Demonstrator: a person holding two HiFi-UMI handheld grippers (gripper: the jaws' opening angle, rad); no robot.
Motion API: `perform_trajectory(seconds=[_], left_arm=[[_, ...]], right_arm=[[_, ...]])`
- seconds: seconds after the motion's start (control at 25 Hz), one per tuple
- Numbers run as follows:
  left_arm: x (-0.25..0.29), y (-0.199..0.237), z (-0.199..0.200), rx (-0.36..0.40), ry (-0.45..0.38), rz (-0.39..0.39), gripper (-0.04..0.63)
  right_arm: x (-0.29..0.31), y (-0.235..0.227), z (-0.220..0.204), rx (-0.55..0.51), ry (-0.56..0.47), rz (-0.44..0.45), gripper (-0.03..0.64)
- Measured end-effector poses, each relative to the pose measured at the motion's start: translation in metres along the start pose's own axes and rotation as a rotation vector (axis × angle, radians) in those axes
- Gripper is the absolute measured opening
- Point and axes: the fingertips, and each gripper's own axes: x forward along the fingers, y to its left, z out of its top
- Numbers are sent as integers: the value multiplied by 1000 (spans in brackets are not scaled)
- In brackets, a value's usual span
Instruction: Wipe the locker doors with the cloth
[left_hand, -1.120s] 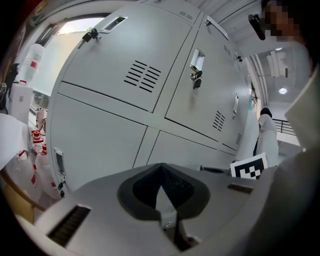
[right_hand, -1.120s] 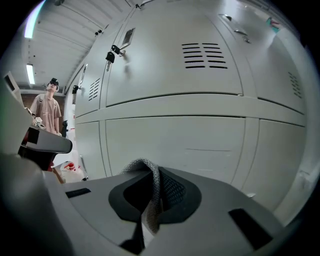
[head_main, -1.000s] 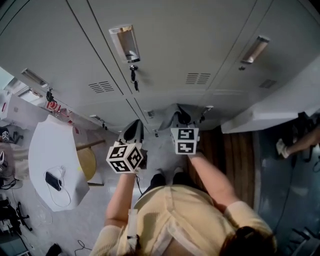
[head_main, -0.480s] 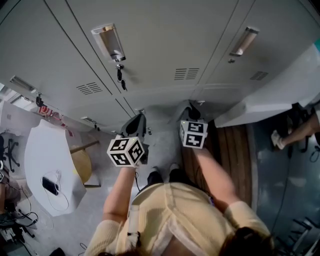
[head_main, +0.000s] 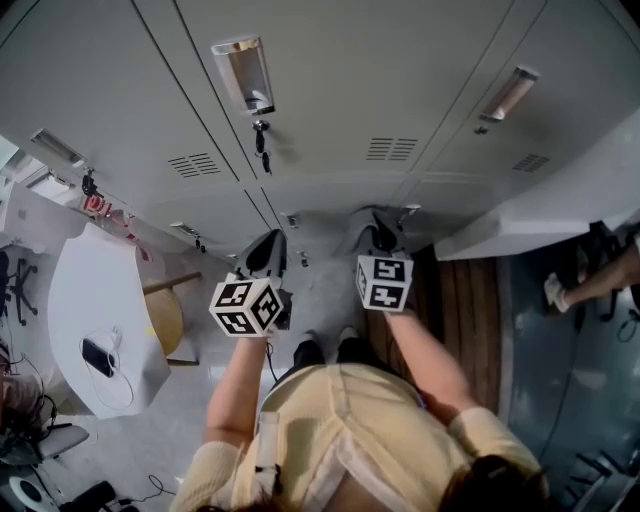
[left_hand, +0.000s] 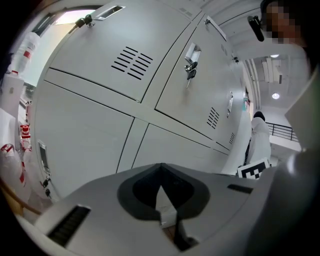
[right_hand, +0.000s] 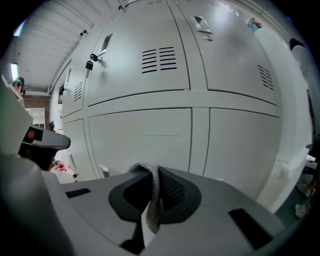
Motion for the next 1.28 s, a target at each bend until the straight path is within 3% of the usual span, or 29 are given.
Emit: perform_trajectory(seconds=[0.16, 0.8, 1.0, 1.28], left_arm=[[-15, 12, -3, 49, 0, 43, -12], [-85, 74, -27, -18, -44, 276, -12], [-98, 86, -30, -25, -53, 320, -12], [-103, 101, -38, -34, -41, 346, -12]], right_arm=[[1, 32, -5, -21, 15, 67, 6], [17, 158, -18, -69, 66, 321, 6], [27, 184, -24, -94, 86, 365, 6], [46, 195, -30, -134, 103, 360, 6]])
